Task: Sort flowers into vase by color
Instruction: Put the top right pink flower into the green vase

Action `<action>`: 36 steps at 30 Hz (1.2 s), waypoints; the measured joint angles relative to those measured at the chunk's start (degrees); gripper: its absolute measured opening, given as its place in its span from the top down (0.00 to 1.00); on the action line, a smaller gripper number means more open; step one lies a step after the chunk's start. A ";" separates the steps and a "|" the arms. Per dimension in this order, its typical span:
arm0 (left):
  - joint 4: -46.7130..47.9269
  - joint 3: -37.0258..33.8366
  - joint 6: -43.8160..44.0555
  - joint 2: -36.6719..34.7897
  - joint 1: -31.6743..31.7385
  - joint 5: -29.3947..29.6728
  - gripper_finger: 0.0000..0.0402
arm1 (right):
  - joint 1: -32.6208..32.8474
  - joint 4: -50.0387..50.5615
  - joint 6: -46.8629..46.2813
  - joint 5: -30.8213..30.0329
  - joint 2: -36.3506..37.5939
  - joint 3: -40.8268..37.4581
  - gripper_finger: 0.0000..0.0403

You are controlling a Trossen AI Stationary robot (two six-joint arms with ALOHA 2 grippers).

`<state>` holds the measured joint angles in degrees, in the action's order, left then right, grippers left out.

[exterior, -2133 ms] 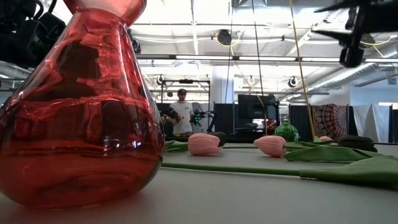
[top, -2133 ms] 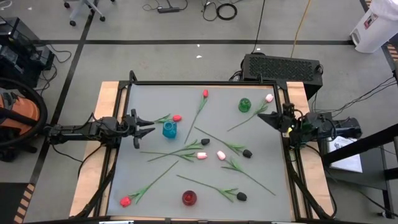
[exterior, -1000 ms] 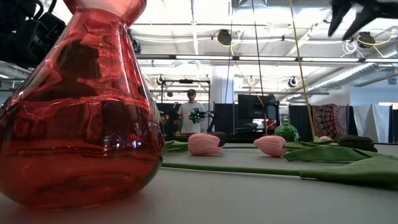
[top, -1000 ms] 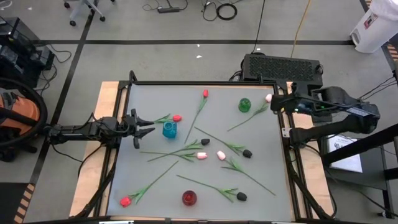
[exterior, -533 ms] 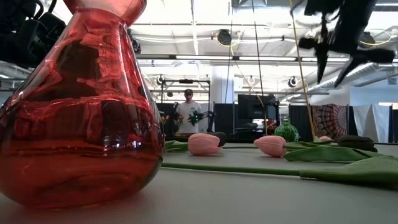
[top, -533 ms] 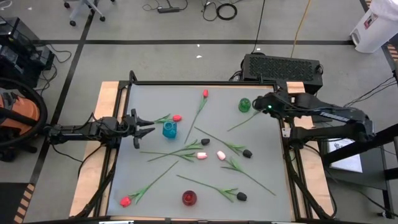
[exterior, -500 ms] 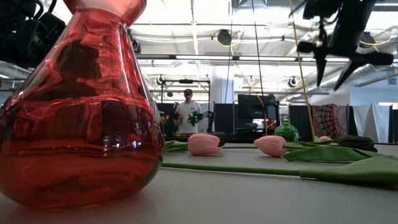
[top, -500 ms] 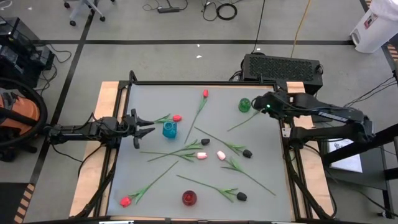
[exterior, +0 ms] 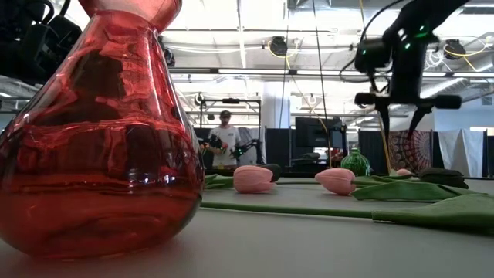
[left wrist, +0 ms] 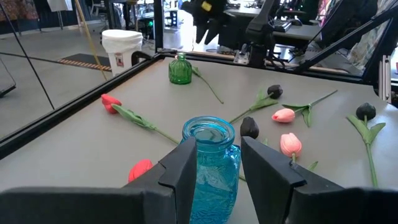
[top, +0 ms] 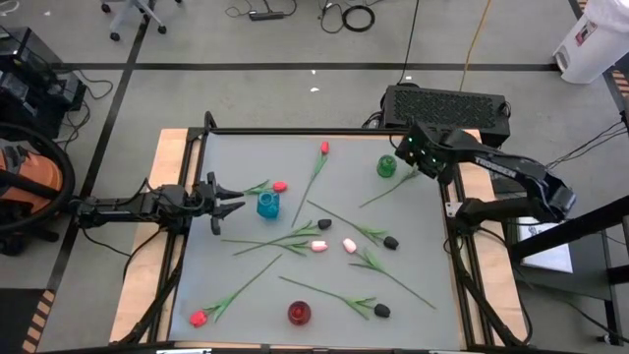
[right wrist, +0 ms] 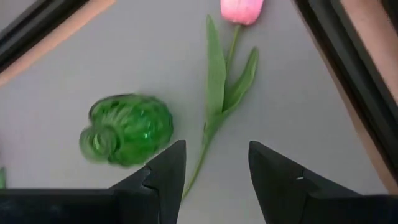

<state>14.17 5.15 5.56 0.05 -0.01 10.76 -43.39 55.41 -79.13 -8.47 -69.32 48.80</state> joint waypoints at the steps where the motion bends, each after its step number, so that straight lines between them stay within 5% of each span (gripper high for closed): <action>1: 0.00 0.00 -0.01 0.00 0.00 0.00 0.67 | -1.19 -0.62 1.01 0.64 -1.18 0.00 0.59; 15: 0.00 0.02 0.00 0.00 -0.01 0.00 0.67 | -14.14 -4.26 15.35 8.57 -14.67 0.00 0.59; 36: 0.00 0.02 0.00 0.00 0.00 0.00 0.67 | -16.97 -12.35 24.50 8.68 -23.74 0.00 0.59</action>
<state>14.17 5.17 5.56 0.05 -0.01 10.76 -60.36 43.06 -54.63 0.21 -93.06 48.80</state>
